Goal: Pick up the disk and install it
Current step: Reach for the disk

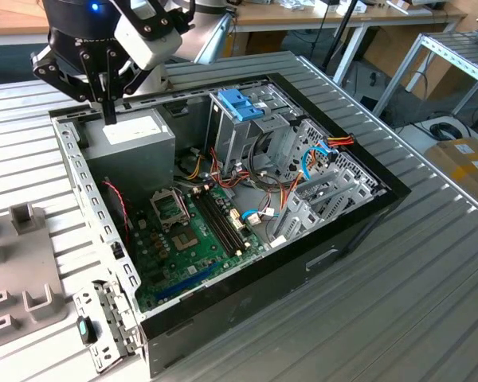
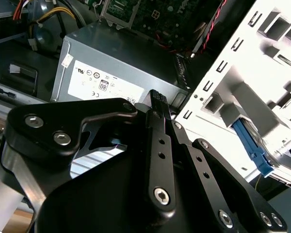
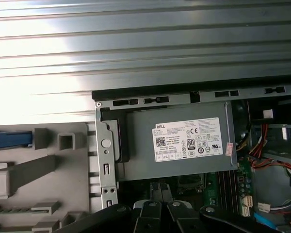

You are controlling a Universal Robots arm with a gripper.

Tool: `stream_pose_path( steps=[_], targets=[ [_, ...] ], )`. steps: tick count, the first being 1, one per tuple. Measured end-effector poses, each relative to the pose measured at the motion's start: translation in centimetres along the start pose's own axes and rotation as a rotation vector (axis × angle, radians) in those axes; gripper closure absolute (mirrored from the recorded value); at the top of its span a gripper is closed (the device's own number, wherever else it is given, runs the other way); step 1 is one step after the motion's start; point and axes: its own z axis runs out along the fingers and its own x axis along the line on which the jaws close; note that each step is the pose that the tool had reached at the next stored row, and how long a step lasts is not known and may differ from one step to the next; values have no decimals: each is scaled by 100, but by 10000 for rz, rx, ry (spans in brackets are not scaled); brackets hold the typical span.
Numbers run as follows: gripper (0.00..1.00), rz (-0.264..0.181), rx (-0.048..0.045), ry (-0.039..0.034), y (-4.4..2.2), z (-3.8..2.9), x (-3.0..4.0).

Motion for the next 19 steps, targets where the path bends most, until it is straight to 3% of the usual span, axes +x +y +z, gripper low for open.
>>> stream_pose_path(
  steps=[19],
  targets=[
    [89,0,0,0,-5,-2,62]
  ],
)
